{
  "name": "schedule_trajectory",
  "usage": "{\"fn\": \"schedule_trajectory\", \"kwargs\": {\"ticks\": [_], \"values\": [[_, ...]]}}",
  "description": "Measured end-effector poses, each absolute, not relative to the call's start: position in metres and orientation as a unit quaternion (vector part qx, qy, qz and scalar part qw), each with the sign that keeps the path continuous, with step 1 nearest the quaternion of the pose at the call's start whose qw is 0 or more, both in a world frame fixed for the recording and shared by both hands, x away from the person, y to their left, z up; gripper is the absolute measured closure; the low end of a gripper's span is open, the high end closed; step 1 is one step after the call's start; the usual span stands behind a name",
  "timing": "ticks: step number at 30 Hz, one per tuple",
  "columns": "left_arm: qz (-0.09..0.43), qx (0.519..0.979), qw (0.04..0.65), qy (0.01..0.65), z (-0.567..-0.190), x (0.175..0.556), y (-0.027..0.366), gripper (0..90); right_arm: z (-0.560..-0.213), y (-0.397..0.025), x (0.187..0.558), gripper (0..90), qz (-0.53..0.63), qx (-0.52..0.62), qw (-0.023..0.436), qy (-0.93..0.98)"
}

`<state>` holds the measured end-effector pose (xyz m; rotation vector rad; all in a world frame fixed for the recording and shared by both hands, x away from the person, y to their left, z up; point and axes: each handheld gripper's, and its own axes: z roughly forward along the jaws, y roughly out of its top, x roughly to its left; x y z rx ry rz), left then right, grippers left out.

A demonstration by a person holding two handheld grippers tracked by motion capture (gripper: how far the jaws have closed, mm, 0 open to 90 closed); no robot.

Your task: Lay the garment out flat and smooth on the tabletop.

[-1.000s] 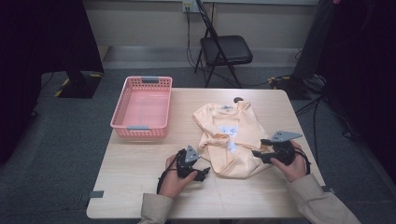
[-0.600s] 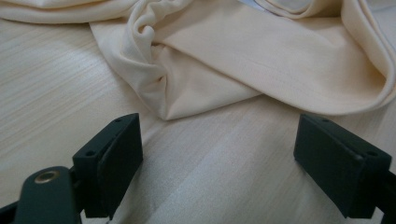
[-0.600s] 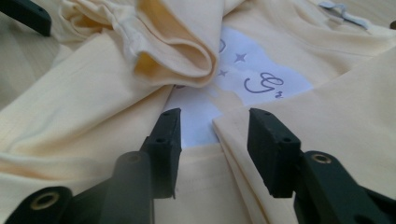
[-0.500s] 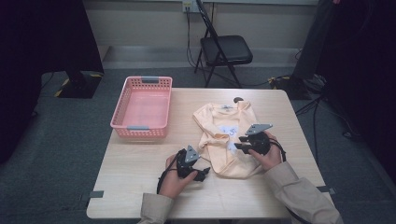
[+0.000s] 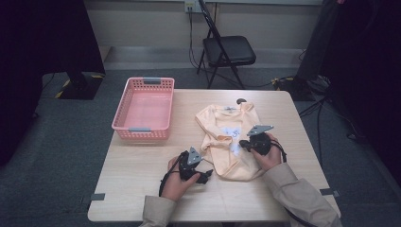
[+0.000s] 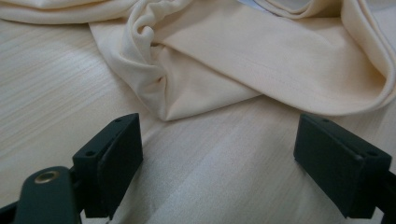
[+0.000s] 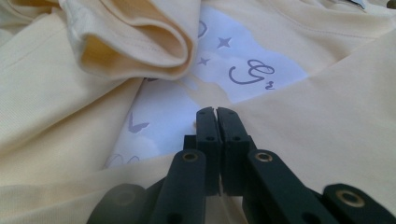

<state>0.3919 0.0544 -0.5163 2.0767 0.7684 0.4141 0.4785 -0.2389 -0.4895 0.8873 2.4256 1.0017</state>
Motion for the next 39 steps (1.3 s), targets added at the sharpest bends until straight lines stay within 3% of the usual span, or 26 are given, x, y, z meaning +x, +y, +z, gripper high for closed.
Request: {"fn": "schedule_trajectory", "kwargs": {"ticks": [9,24,39], "values": [[0.167,0.832,0.430,0.308,-0.516,0.392,0.054,15.0,-0.468,-0.263,0.479,89.3,0.401,0.335,0.176,0.834],[0.167,0.833,0.429,0.307,-0.516,0.392,0.054,15.0,-0.423,-0.335,0.481,89.5,0.450,0.382,0.198,0.783],[0.167,0.832,0.430,0.307,-0.516,0.392,0.054,15.0,-0.413,-0.387,0.479,89.5,0.450,0.414,0.219,0.760]]}}
